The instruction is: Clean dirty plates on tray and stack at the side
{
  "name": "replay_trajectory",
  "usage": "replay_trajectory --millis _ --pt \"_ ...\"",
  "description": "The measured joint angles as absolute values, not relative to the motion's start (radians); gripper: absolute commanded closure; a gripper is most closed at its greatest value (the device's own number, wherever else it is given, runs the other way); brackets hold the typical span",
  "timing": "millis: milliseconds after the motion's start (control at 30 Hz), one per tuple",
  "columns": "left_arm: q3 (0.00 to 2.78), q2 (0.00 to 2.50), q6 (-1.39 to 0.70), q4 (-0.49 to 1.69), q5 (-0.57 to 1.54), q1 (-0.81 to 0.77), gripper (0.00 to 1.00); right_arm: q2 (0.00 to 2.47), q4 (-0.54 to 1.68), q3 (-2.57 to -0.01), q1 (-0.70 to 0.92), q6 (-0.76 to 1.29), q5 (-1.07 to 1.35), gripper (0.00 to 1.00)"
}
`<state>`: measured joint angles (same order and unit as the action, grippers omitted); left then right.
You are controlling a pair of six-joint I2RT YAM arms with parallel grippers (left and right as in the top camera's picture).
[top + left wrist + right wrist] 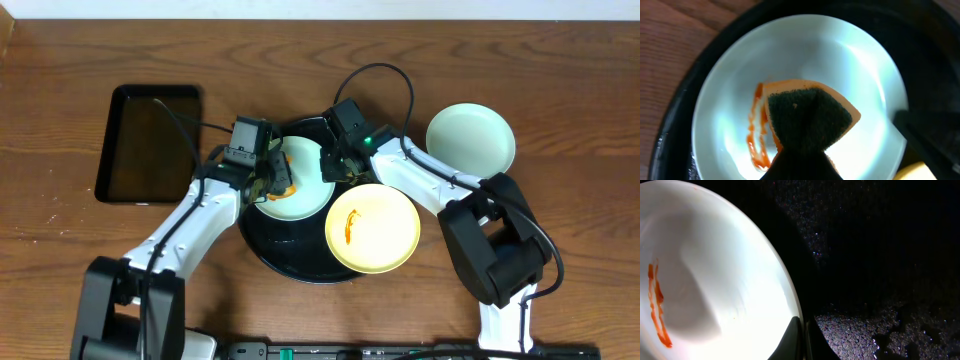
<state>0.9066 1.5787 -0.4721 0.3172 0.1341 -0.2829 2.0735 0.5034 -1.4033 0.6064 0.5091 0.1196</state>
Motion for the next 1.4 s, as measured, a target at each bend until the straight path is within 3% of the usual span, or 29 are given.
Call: replay_trajectory --millis 467,1400 --pt "0.906 1.654 -0.685 0.231 0.105 -0.34 0.93 2.074 0.504 -1.403 0.594 0.519 0.123 0.99" --pt "0.906 1.75 -0.664 0.145 0.059 -0.382 0.92 2.075 0.504 -1.403 0.595 0.516 0.151 0.99"
